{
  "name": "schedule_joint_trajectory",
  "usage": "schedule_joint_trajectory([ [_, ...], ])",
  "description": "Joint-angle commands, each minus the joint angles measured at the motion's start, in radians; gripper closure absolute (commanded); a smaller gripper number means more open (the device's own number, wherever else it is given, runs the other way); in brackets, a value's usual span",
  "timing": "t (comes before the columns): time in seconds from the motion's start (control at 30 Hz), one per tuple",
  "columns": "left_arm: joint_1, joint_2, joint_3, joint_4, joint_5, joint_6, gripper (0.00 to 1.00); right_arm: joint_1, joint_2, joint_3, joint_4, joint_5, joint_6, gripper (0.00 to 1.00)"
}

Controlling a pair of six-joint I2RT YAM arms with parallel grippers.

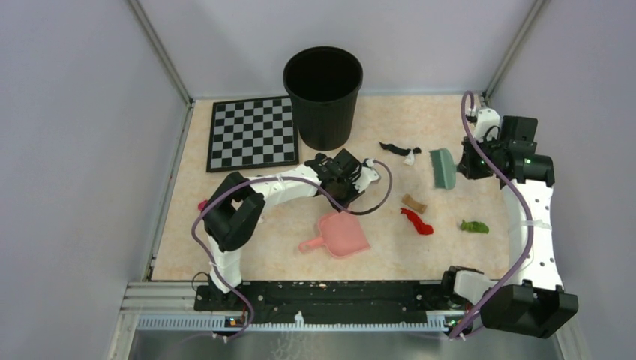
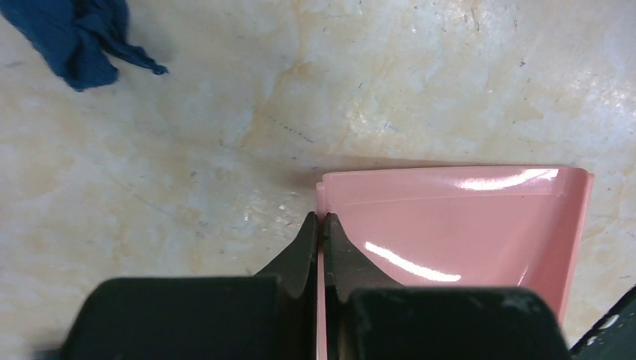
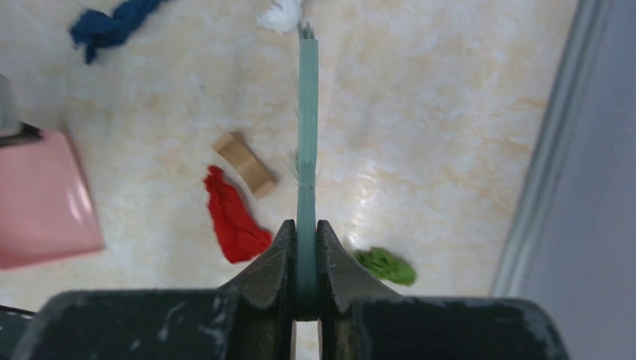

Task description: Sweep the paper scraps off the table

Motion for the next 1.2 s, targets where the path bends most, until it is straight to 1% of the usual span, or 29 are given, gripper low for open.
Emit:
schedule_joint_trajectory([
  [0.0, 0.012, -0.072, 0.042, 0.009, 0.028, 0.138, 1.00, -0.009, -0.003, 0.077, -0.133, 0.200, -0.226, 1.00],
  [0.07, 0.011, -0.051, 0.068, 0.011, 0.058, 0.149, 1.00, -0.012, -0.012, 0.059, -0.130, 0.276, -0.287, 1.00],
  [0.13, 0.011, -0.004, 0.106, 0.002, 0.118, 0.144, 0.99, -0.013, 0.000, 0.053, -0.129, 0.348, -0.323, 1.00],
  [0.2, 0.011, 0.046, 0.166, -0.030, 0.169, 0.127, 0.75, -0.012, 0.028, 0.068, -0.148, 0.400, -0.336, 1.00],
  [0.27, 0.011, 0.070, 0.229, -0.077, 0.181, 0.111, 0.54, -0.016, 0.050, 0.084, -0.164, 0.437, -0.341, 1.00],
  [0.3, 0.011, 0.066, 0.256, -0.094, 0.186, 0.121, 0.50, -0.017, 0.052, 0.086, -0.162, 0.451, -0.342, 1.00],
  [0.37, 0.013, 0.023, 0.249, -0.106, 0.195, 0.162, 0.47, -0.018, 0.044, 0.086, -0.161, 0.471, -0.349, 1.00],
  [0.4, 0.022, -0.022, 0.219, -0.099, 0.208, 0.201, 0.45, -0.018, 0.039, 0.086, -0.167, 0.480, -0.355, 1.00],
  [0.5, 0.075, -0.205, 0.045, -0.063, 0.300, 0.296, 0.40, -0.020, 0.018, 0.070, -0.174, 0.477, -0.374, 1.00],
  [0.6, 0.162, -0.427, -0.167, -0.068, 0.443, 0.432, 0.27, -0.021, 0.004, 0.041, -0.158, 0.457, -0.360, 1.00],
  [0.67, 0.203, -0.546, -0.294, -0.068, 0.461, 0.502, 0.24, -0.021, 0.014, 0.035, -0.151, 0.448, -0.332, 1.00],
  [0.77, 0.216, -0.688, -0.437, -0.061, 0.450, 0.594, 0.23, -0.021, 0.036, 0.040, -0.144, 0.418, -0.291, 1.00],
  [0.87, 0.216, -0.753, -0.543, 0.026, 0.470, 0.577, 0.22, -0.021, 0.062, 0.049, -0.132, 0.369, -0.266, 1.00],
  [0.97, 0.216, -0.723, -0.579, 0.094, 0.474, 0.523, 0.22, -0.020, 0.100, 0.081, -0.133, 0.340, -0.243, 1.00],
  [1.07, 0.216, -0.653, -0.586, 0.132, 0.434, 0.484, 0.22, -0.021, 0.140, 0.128, -0.152, 0.322, -0.235, 1.00],
  [1.1, 0.223, -0.630, -0.594, 0.142, 0.435, 0.483, 0.23, -0.021, 0.149, 0.140, -0.159, 0.319, -0.232, 1.00],
  [1.17, 0.236, -0.603, -0.612, 0.152, 0.481, 0.516, 0.24, -0.020, 0.168, 0.161, -0.165, 0.282, -0.224, 1.00],
])
